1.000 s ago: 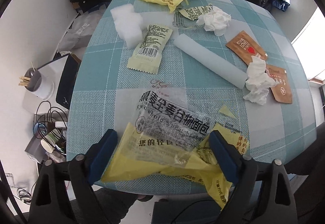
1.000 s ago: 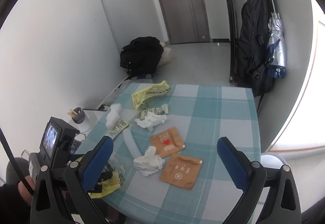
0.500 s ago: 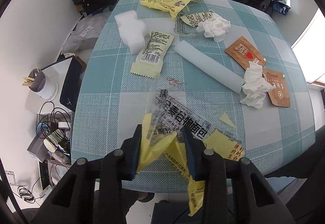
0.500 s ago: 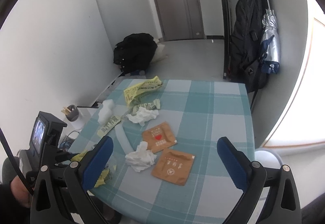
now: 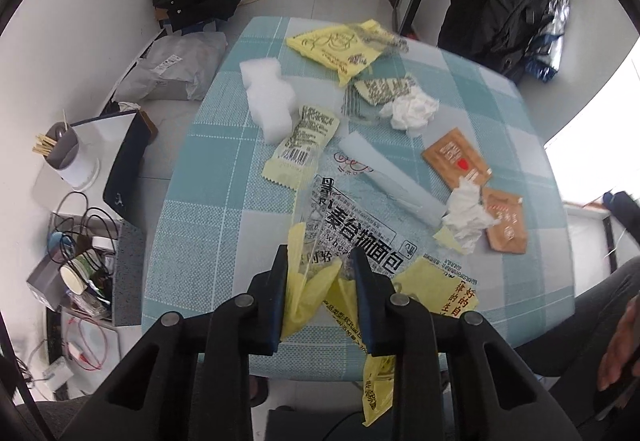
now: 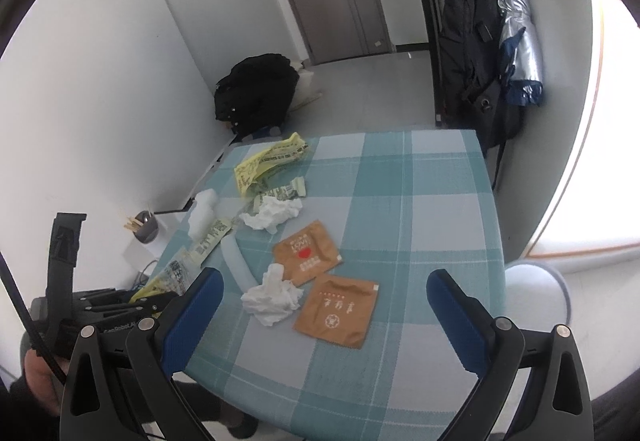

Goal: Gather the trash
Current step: 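Lift the bread bag with the left tool while the right tool grasps a white tissue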

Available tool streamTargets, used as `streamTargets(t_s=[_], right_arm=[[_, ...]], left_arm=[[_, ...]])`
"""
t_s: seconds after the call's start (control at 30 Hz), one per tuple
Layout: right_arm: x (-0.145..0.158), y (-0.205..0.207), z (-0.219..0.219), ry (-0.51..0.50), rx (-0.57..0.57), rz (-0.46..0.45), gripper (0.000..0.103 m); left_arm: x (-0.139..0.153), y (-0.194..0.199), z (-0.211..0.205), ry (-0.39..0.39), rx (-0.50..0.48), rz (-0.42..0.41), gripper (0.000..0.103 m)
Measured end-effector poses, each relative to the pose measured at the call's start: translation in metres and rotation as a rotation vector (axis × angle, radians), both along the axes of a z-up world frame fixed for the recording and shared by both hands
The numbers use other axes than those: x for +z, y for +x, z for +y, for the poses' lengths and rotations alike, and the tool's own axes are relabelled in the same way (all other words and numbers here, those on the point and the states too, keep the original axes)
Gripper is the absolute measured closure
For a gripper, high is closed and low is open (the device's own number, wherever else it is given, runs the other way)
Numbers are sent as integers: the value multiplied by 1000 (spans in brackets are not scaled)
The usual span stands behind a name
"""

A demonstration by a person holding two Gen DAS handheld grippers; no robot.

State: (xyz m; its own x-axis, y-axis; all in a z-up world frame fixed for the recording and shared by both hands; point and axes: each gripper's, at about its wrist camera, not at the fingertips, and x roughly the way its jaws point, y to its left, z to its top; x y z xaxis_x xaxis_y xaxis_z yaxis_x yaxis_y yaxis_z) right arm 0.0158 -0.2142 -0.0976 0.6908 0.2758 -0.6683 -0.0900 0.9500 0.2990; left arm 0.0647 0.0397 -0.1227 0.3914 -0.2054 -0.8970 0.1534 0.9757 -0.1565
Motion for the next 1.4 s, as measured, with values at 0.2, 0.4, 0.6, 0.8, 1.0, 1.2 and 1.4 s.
streamTargets(t_s=[0.2,0.4,0.6,0.8,1.0,1.2,1.4], right_arm=[[1,0,3,-20,22,10,1],[2,10,24,-113,108,42,2],[-10,24,59,-215,236,106,5],[-30,36,92,-337,333,148,12],[-49,47,106,-388,380,169,24],[-71,56,113,-397,403,212,36],[-75,59,118,-421,417,217,62]], left_arm=[[19,1,10,-101,31,-47,79],[37,2,26,-178,89,-119,79],[40,3,36,-209,103,-166,79],[43,1,46,-228,127,-188,79],[44,2,54,-247,155,-194,79],[42,2,55,-232,162,-198,79],[39,3,53,-225,138,-184,79]])
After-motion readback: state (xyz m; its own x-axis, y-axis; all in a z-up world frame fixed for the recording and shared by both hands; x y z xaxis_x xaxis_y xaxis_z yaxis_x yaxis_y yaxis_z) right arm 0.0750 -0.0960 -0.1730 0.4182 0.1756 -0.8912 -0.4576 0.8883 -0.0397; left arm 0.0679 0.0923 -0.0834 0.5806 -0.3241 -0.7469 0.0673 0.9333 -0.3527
